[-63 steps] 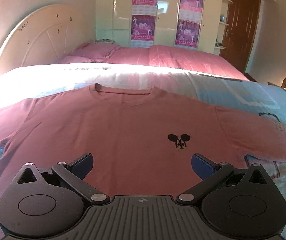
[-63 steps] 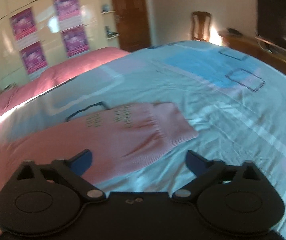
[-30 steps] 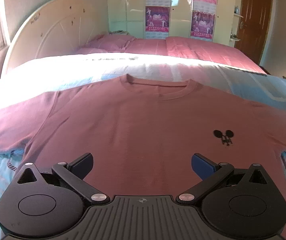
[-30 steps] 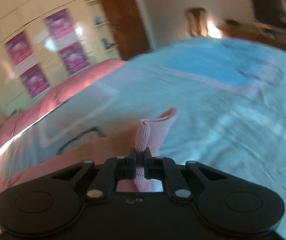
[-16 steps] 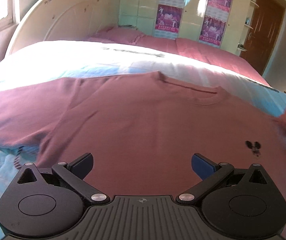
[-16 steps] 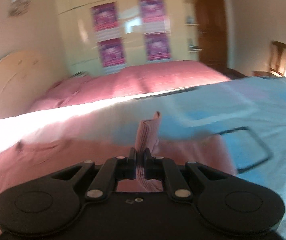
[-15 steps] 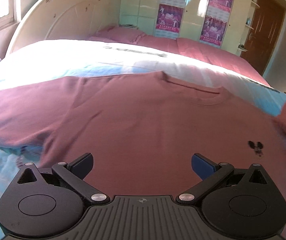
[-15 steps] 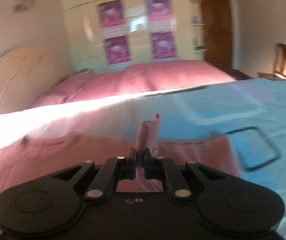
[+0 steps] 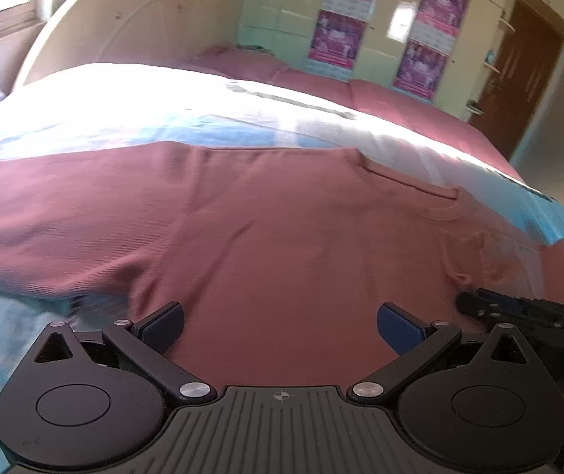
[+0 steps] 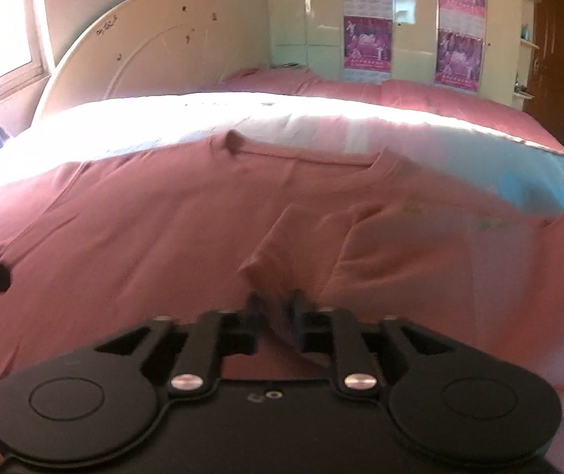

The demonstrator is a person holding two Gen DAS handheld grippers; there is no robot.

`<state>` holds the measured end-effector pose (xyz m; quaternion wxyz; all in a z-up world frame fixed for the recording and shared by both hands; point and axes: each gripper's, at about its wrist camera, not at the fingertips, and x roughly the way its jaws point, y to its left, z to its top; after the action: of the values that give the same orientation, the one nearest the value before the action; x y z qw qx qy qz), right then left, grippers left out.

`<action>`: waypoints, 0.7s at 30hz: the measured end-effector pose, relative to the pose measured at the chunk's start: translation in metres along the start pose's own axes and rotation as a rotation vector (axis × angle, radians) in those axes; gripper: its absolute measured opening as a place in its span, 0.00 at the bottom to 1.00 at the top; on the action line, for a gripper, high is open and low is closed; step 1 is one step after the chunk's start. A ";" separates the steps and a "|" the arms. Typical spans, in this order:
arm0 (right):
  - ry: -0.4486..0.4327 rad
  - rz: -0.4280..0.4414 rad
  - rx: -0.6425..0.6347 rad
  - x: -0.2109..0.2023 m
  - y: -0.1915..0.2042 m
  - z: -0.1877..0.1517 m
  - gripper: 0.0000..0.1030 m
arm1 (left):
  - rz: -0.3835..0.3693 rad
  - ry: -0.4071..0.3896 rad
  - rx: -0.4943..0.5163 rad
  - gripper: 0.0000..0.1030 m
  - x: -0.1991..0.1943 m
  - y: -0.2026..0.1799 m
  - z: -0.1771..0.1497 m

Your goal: Fold small clothes

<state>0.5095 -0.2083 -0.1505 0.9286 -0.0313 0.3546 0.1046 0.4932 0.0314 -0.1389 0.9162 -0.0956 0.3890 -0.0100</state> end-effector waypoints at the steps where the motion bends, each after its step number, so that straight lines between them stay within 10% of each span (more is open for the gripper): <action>1: -0.012 0.004 -0.002 -0.006 0.000 -0.001 0.43 | -0.020 0.000 0.007 1.00 0.003 -0.007 0.001; 5: -0.080 -0.003 0.085 -0.040 -0.024 -0.002 0.03 | -0.120 -0.004 0.052 1.00 0.020 -0.043 0.008; 8: -0.114 -0.084 0.165 -0.067 -0.052 -0.008 0.06 | -0.204 0.005 0.092 0.99 0.045 -0.079 0.015; 11: -0.134 -0.179 0.220 -0.088 -0.086 -0.012 0.08 | -0.270 0.058 0.092 0.71 0.075 -0.112 0.025; 14: -0.145 -0.292 0.290 -0.111 -0.123 -0.022 0.09 | -0.269 0.121 0.106 0.66 0.103 -0.140 0.031; 16: -0.148 -0.363 0.352 -0.127 -0.145 -0.031 0.09 | -0.257 0.126 0.134 0.51 0.116 -0.158 0.034; 18: -0.151 -0.409 0.415 -0.137 -0.164 -0.038 0.09 | -0.250 0.120 0.157 0.07 0.118 -0.170 0.036; 21: -0.149 -0.447 0.488 -0.142 -0.181 -0.049 0.09 | -0.258 0.055 0.141 0.07 0.105 -0.166 0.038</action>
<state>0.4139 -0.4160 -0.0955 0.9321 0.1226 0.2848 -0.1874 0.6034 -0.1349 -0.1574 0.9008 -0.0798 0.3966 -0.1576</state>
